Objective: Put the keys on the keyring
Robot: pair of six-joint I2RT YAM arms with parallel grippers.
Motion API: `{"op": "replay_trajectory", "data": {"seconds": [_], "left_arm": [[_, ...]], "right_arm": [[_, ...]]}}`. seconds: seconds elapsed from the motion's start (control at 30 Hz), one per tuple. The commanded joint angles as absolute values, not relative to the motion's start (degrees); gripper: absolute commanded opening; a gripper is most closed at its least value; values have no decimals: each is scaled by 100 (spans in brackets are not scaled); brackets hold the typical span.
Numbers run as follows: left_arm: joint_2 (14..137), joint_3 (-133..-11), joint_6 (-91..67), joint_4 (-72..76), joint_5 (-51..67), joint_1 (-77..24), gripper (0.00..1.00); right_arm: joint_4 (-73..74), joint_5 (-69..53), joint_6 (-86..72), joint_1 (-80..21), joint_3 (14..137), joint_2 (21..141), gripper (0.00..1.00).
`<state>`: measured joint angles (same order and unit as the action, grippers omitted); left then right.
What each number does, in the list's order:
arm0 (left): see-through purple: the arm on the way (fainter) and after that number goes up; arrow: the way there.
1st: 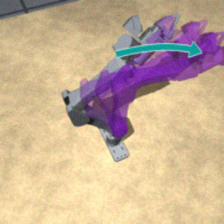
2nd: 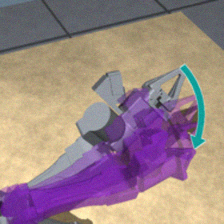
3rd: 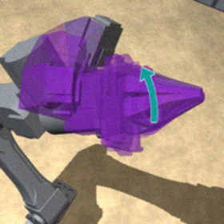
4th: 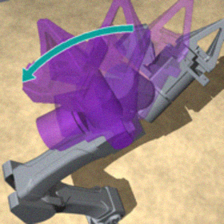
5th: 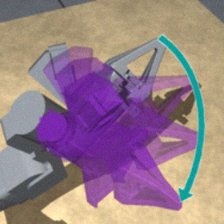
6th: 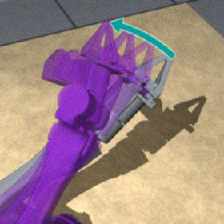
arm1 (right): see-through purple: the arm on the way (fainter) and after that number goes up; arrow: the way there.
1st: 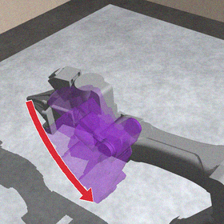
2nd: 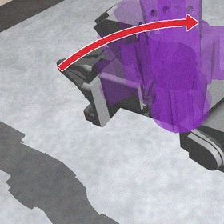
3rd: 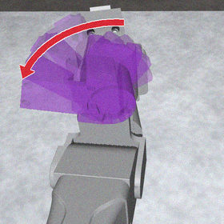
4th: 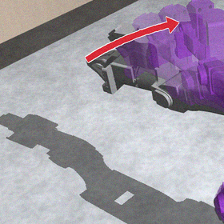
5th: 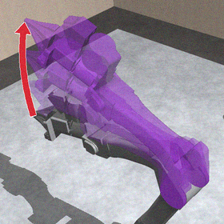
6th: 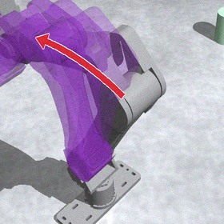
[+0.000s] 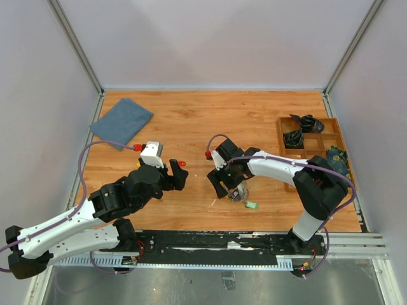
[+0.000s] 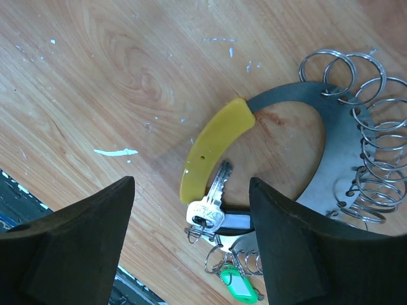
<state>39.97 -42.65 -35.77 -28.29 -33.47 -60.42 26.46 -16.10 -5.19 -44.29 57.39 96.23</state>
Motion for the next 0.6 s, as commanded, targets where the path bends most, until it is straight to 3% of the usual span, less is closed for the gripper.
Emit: {"op": "replay_trajectory", "data": {"seconds": [0.0, 0.37, 0.57], "left_arm": [[3914, -4395, -3624, -3018, -3574, -5991, 84], [3870, -4463, -3503, -3102, -3664, -5988, 86], [3901, -4521, -3420, -3150, -3700, -5990, 86]], "right_arm": [[2473, -1768, -460, -4484, 5717, 9773, 74], [3237, -2343, -1343, -4725, 5730, 9698, 68], [2656, -3000, -1811, -4824, 5809, 9735, 67]]}}
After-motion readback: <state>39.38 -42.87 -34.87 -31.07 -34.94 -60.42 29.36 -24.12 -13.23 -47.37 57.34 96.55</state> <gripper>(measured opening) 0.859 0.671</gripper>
